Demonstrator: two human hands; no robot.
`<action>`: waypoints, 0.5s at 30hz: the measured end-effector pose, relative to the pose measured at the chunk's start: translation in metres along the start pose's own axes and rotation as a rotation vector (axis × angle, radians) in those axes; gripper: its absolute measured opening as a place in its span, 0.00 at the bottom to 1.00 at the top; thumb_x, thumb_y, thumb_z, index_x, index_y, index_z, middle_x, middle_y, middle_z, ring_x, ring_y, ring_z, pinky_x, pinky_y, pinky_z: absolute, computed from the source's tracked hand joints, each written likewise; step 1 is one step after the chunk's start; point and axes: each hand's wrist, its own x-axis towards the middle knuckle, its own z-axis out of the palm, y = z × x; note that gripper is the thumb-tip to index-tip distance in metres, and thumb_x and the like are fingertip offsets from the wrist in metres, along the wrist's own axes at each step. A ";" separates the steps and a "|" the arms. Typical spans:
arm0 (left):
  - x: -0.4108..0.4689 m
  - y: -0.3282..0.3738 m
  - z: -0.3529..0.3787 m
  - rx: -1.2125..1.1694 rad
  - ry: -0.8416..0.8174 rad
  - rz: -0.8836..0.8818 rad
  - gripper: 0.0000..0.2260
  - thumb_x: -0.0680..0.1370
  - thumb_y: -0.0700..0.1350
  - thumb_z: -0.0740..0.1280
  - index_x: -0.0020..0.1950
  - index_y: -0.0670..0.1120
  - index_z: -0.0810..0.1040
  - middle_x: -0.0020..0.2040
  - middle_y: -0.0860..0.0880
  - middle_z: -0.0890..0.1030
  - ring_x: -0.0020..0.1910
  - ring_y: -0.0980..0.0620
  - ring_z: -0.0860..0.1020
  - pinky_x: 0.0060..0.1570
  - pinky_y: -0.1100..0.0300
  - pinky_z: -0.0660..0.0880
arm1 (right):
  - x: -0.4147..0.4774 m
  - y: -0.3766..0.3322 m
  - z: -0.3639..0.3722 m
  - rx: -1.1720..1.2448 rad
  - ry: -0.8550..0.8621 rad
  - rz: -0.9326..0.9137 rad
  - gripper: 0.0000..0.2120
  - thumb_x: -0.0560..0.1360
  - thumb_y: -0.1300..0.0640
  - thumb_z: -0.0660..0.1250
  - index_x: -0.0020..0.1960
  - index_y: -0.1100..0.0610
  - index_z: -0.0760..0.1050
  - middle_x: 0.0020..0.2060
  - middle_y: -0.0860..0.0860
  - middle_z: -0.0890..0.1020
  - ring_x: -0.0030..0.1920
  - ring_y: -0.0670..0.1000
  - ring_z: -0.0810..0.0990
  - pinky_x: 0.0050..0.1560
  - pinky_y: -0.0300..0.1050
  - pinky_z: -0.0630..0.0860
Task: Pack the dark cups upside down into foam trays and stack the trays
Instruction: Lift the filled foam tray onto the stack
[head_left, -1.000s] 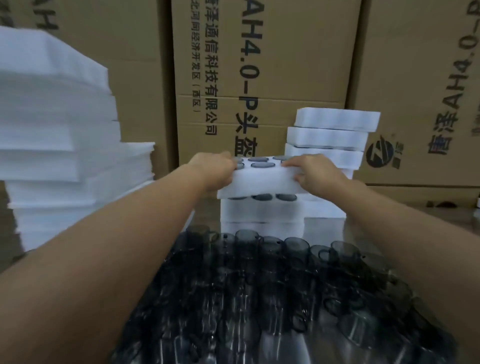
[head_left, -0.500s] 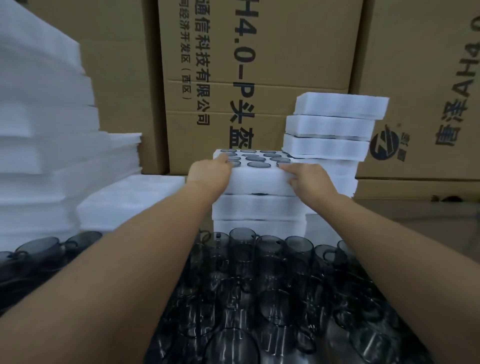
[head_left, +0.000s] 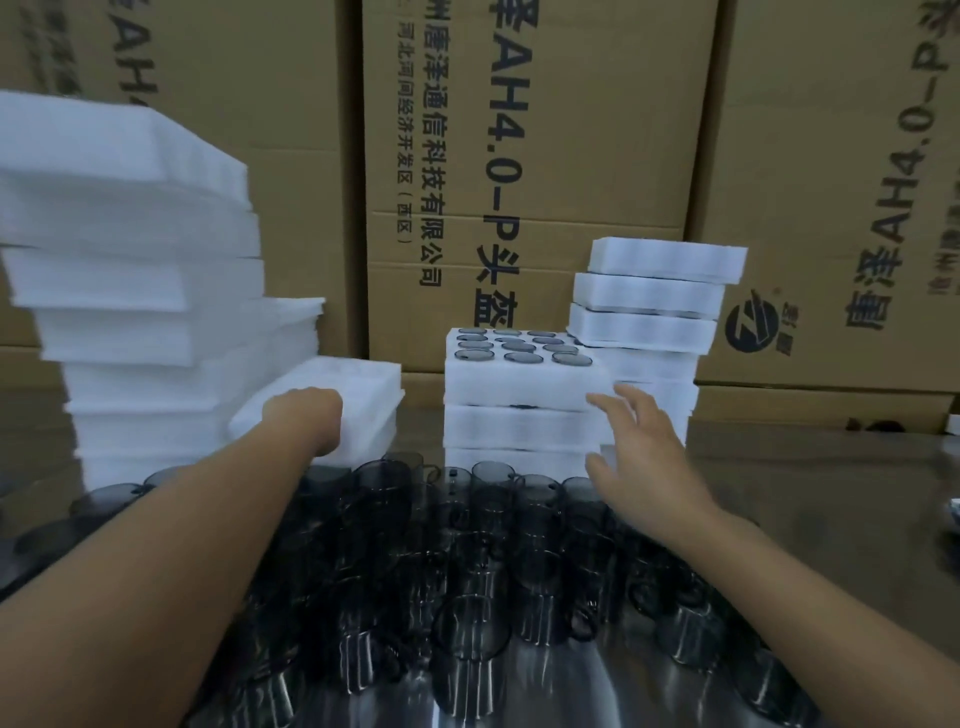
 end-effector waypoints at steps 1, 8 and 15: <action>-0.002 -0.003 0.004 0.035 0.004 -0.021 0.07 0.75 0.42 0.59 0.49 0.47 0.75 0.52 0.48 0.77 0.51 0.45 0.75 0.54 0.54 0.72 | -0.010 -0.002 0.001 -0.020 0.000 -0.035 0.26 0.78 0.56 0.60 0.75 0.49 0.59 0.76 0.49 0.53 0.75 0.53 0.53 0.73 0.49 0.56; -0.025 -0.025 -0.025 -0.011 0.145 0.022 0.12 0.82 0.42 0.53 0.62 0.36 0.65 0.58 0.38 0.74 0.58 0.41 0.73 0.55 0.58 0.67 | -0.046 -0.003 0.000 0.016 -0.050 -0.095 0.21 0.79 0.56 0.60 0.71 0.49 0.66 0.70 0.47 0.65 0.71 0.49 0.61 0.70 0.43 0.60; -0.103 -0.056 -0.082 -0.130 0.209 0.311 0.06 0.82 0.47 0.57 0.57 0.47 0.65 0.55 0.40 0.78 0.47 0.43 0.74 0.45 0.52 0.70 | -0.071 -0.027 -0.039 0.462 0.092 0.008 0.21 0.81 0.51 0.60 0.72 0.47 0.62 0.65 0.43 0.70 0.59 0.43 0.72 0.56 0.43 0.69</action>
